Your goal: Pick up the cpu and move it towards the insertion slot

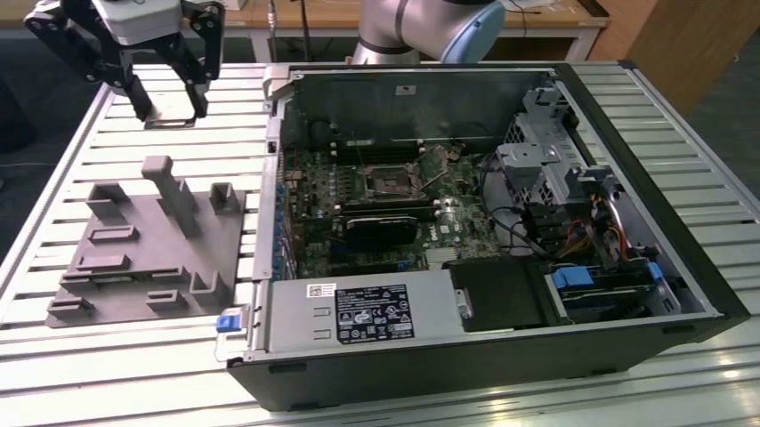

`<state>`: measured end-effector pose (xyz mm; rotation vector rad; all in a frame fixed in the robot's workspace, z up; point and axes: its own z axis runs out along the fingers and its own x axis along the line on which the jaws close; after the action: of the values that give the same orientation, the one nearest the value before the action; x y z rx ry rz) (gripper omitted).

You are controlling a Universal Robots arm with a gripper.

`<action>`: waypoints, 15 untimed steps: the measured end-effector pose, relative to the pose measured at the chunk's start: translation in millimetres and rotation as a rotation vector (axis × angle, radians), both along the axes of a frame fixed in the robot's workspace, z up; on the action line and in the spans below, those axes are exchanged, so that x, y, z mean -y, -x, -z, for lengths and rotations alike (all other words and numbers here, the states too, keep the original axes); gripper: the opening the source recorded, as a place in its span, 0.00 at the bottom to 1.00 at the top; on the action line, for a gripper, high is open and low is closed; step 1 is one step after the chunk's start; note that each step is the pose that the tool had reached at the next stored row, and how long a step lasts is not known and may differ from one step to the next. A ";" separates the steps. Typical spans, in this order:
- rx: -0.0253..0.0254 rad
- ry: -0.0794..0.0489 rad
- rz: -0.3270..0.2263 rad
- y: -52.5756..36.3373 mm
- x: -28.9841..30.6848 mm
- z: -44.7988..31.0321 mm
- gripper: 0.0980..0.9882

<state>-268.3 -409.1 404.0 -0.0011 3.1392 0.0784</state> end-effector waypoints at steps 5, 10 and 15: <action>-0.0002 0.000 0.000 -4.9 0.0 -7.1 0.50; -0.0043 0.000 0.000 -14.5 0.0 -8.3 0.50; -0.0073 0.000 0.000 -28.4 0.0 -8.3 0.50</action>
<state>-239.9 -409.1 412.3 -0.0009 3.1465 0.0787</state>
